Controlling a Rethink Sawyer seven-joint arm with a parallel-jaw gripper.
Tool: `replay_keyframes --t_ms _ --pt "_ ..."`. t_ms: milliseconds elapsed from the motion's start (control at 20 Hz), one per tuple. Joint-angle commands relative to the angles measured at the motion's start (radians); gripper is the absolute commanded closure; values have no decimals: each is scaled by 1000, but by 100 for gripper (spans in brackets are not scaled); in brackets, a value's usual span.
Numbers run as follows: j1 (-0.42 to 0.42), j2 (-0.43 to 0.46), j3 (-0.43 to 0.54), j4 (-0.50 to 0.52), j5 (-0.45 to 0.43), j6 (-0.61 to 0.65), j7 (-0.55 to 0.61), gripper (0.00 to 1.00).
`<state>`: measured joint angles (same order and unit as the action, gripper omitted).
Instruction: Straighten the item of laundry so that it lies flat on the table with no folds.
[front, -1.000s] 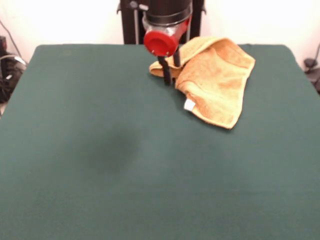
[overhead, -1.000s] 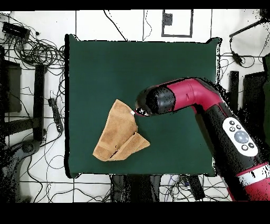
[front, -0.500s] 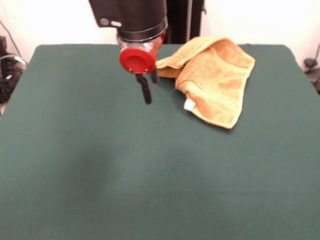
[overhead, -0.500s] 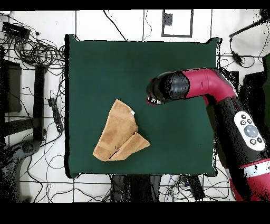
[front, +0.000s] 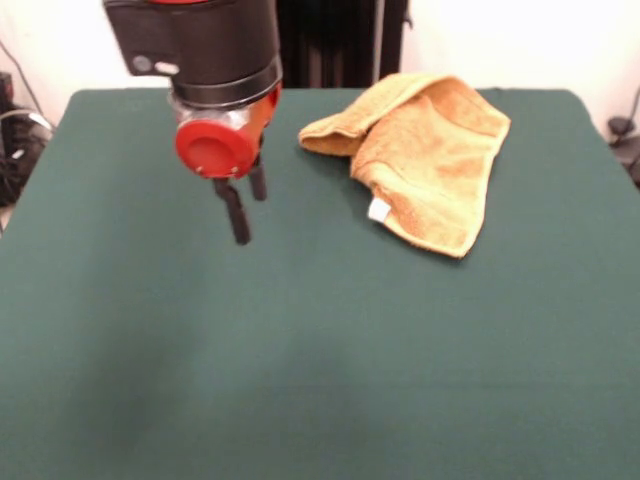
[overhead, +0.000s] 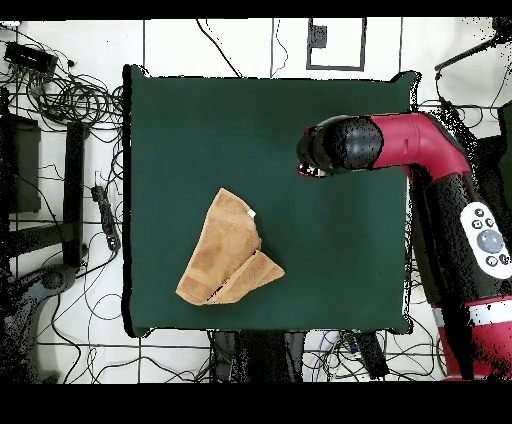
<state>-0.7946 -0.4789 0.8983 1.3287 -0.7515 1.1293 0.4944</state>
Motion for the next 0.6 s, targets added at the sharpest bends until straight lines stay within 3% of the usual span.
replay_keyframes --t_ms 50,600 --pt "39 74 -44 -148 -77 116 -367 0" --pt "6 156 -72 -271 -117 108 -455 0"
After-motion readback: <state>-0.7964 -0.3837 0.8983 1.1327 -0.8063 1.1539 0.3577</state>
